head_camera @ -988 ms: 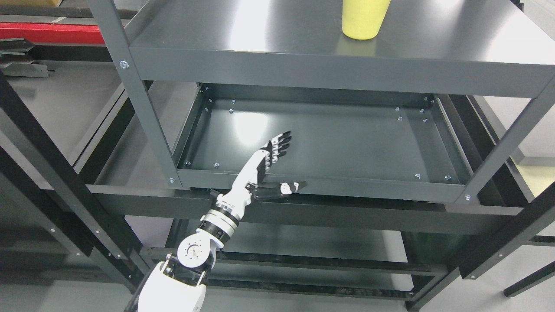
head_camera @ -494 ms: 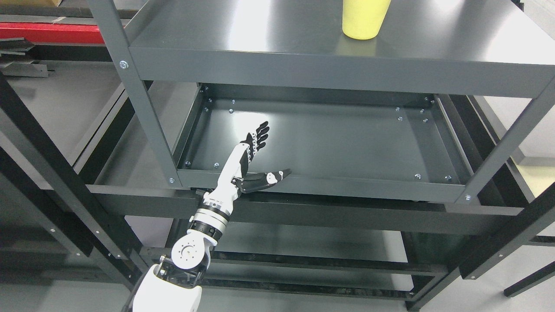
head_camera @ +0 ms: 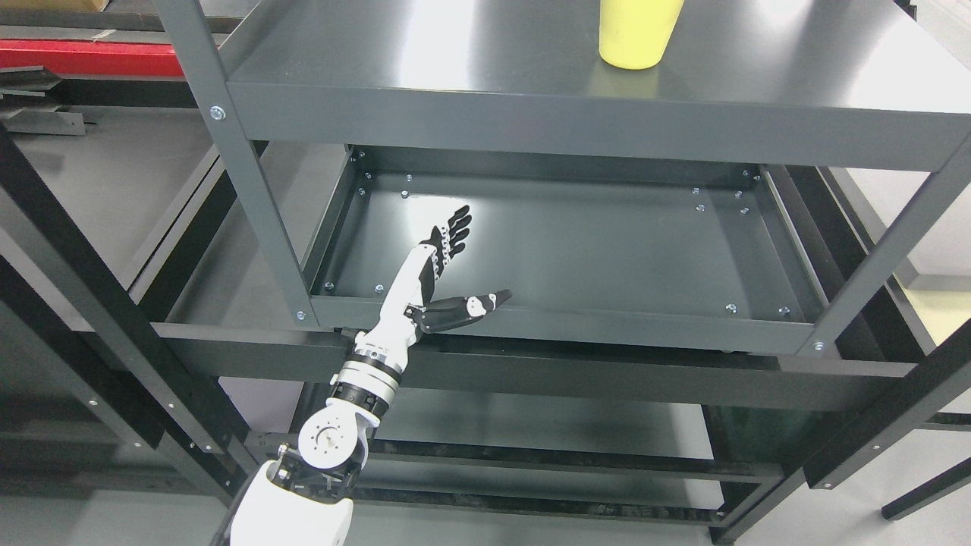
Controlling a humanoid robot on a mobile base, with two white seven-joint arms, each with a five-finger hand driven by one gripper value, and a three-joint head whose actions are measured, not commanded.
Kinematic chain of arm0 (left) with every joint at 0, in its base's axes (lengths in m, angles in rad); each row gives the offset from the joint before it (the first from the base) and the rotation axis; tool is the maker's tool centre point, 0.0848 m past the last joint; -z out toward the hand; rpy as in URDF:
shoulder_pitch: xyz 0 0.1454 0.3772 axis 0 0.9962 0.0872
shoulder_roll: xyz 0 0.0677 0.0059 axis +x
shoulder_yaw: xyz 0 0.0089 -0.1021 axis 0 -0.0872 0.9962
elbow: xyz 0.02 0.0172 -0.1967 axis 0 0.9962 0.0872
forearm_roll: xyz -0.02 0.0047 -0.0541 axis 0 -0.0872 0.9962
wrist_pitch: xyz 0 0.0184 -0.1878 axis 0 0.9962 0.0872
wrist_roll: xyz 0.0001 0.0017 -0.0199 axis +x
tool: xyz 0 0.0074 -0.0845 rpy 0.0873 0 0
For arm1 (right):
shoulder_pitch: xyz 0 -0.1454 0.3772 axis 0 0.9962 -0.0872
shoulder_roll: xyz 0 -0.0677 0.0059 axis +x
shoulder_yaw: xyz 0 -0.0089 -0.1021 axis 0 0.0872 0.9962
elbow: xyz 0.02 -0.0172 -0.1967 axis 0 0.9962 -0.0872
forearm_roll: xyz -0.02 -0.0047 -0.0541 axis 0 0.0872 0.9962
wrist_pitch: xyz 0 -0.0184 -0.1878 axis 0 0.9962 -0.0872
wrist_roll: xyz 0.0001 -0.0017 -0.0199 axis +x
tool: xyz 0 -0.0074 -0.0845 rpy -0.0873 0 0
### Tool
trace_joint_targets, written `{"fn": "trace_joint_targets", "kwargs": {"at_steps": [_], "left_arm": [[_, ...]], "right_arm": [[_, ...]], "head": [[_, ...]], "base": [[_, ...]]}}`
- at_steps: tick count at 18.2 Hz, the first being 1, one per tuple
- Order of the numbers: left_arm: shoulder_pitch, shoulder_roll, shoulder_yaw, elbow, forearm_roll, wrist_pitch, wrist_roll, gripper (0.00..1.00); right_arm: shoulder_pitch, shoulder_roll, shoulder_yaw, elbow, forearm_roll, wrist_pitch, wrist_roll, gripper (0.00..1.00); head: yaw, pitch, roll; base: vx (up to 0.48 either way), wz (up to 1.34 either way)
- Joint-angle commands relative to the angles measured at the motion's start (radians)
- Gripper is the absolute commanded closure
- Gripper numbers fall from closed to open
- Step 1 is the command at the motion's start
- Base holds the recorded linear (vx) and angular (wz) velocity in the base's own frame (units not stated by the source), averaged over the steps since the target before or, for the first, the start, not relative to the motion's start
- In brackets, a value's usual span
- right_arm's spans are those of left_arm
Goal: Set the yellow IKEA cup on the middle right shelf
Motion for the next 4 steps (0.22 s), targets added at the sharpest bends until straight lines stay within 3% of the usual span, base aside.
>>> {"fn": "trace_joint_targets", "kwargs": {"at_steps": [1, 4], "left_arm": [[0.001, 0.016, 0.0, -0.02, 0.002, 0.004, 0.0, 0.02], [0.0, 0.016, 0.004, -0.02, 0.002, 0.005, 0.0, 0.02]], "right_arm": [[0.014, -0.017, 0.017, 0.0, -0.025, 0.001, 0.001, 0.01], [0.014, -0.017, 0.017, 0.0, -0.025, 0.001, 0.001, 0.01]], "head": [[0.0, 0.0, 0.0], [0.0, 0.0, 0.0]], "base": [[0.0, 0.0], [0.0, 0.0]]}}
